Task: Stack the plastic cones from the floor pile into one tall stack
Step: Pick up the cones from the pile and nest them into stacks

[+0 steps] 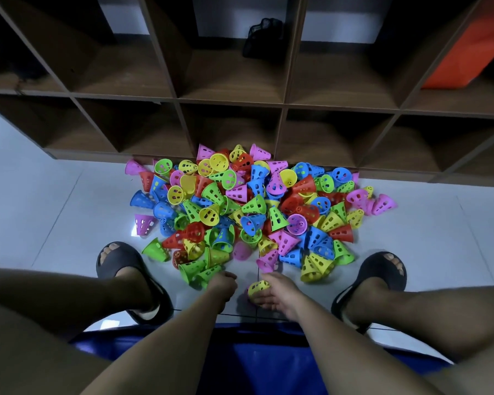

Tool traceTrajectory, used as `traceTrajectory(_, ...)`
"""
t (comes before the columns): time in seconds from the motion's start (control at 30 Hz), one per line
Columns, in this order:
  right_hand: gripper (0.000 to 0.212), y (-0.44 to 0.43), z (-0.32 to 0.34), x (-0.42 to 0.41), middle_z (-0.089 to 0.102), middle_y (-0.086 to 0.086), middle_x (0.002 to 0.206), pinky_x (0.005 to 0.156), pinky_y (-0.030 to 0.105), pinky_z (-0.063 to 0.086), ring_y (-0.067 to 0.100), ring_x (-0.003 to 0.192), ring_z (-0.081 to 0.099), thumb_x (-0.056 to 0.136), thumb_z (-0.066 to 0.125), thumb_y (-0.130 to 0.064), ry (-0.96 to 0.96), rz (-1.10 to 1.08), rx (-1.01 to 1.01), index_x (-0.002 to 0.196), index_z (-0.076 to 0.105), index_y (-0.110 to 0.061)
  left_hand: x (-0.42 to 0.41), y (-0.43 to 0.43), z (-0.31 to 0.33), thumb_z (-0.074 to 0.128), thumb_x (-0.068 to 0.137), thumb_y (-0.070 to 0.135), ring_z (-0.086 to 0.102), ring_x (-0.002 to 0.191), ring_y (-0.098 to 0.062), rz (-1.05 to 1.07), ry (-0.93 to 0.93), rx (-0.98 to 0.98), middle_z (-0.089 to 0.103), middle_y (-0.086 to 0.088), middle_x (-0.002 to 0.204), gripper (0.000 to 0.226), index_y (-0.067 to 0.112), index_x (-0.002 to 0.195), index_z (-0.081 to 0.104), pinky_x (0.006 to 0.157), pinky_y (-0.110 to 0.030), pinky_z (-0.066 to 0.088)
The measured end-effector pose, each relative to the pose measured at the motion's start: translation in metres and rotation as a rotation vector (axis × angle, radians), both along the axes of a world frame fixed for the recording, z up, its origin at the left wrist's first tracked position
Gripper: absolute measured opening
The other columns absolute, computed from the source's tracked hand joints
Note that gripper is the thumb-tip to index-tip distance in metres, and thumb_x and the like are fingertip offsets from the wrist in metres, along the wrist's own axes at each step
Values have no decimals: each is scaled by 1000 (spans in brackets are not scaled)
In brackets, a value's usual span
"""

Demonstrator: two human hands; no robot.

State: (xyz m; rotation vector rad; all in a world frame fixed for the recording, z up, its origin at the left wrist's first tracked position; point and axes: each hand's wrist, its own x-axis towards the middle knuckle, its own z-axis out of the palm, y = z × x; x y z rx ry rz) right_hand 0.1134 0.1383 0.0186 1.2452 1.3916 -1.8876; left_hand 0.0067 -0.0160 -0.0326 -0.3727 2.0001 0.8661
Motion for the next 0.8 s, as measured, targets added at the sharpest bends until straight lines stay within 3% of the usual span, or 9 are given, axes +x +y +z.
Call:
traceTrajectory(0.2,27,-2,-12,-9,80,17,102,78,37,57,35,100,77,106,56,-39,-15,92,1,130,51,-28,-16,-33,18,58,101,16,51,68,-22,114,75,-47,62,-11,86,19,6,113,70,66,-27,46)
traceTrajectory(0.3,29,-5,-17,-15,80,18,100,76,35,58,36,99,77,106,55,-41,-29,98,-15,131,47,-28,-19,-40,18,58,98,12,51,73,-21,188,53,-37,61,-11,95,26,9,122,65,68,-29,45)
traceTrajectory(0.4,35,-6,-28,-21,80,19,89,59,28,53,28,74,78,107,48,-45,-53,119,98,136,46,-26,-19,-36,19,57,100,6,50,79,-20,233,19,17,56,-8,95,27,12,126,58,67,-29,44)
traceTrajectory(0.5,34,-3,-43,-28,78,18,88,47,26,49,20,58,69,106,47,-45,-51,56,274,133,48,-23,-19,-31,21,58,100,3,51,88,-20,276,-34,90,55,-6,100,31,17,129,56,82,-36,45)
traceTrajectory(0.63,29,6,-60,-38,68,14,107,69,38,62,27,82,72,105,56,-36,-26,-94,264,129,51,-20,-23,-30,14,58,99,5,48,84,-20,340,-83,103,53,-7,100,23,15,120,56,73,-35,45)
traceTrajectory(0.7,26,10,-63,-44,64,14,113,78,46,66,32,94,73,106,55,-29,-32,-159,202,130,50,-21,-26,-33,9,59,99,9,47,85,-21,391,-89,87,54,-6,100,11,14,109,58,76,-35,45)
traceTrajectory(0.8,26,13,-60,-49,63,13,119,62,33,61,29,100,71,108,47,-20,-37,-197,158,134,50,-20,-32,-35,3,61,98,11,50,95,-26,444,-48,57,57,-11,104,5,15,97,59,84,-39,45)
